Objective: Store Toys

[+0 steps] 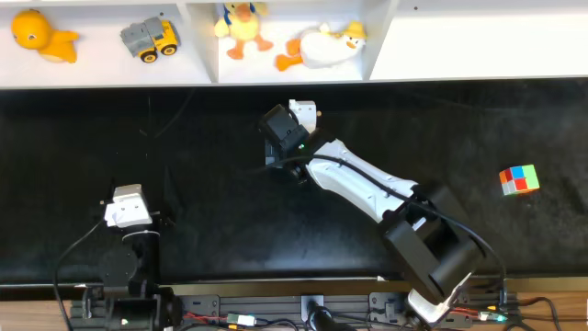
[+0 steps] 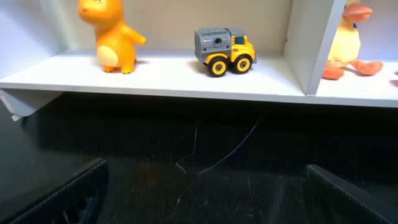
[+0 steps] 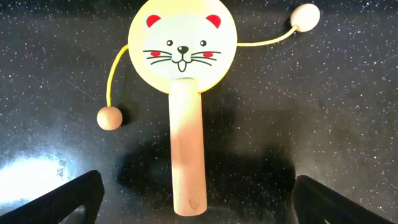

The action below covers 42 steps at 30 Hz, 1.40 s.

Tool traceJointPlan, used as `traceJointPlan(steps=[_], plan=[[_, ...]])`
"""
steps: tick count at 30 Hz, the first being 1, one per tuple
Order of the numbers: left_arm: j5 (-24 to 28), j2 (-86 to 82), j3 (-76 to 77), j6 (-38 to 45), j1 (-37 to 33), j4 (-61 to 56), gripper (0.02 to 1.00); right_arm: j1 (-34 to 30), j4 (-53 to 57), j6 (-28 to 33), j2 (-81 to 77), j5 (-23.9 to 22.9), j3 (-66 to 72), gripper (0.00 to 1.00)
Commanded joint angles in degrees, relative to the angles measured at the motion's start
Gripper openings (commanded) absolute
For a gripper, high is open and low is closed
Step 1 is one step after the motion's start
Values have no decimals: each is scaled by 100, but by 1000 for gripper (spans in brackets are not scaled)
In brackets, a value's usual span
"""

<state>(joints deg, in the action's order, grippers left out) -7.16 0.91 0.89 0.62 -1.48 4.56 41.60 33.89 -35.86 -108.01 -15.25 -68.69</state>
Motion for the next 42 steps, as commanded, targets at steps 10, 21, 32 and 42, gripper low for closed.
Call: traceJointPlan(steps=[10, 21, 32, 42], plan=[[-42, -74, -42, 109, 26, -31, 998, -39, -35, 321, -140, 24, -155, 985], [-42, -74, -42, 109, 26, -31, 998, -44, -175, 634, -140, 15, -155, 985], [-42, -74, -42, 109, 26, -31, 998, -44, -245, 634, -140, -131, -155, 954], [-42, -74, -42, 109, 26, -31, 998, -118, -234, 632, -140, -216, -155, 915]])
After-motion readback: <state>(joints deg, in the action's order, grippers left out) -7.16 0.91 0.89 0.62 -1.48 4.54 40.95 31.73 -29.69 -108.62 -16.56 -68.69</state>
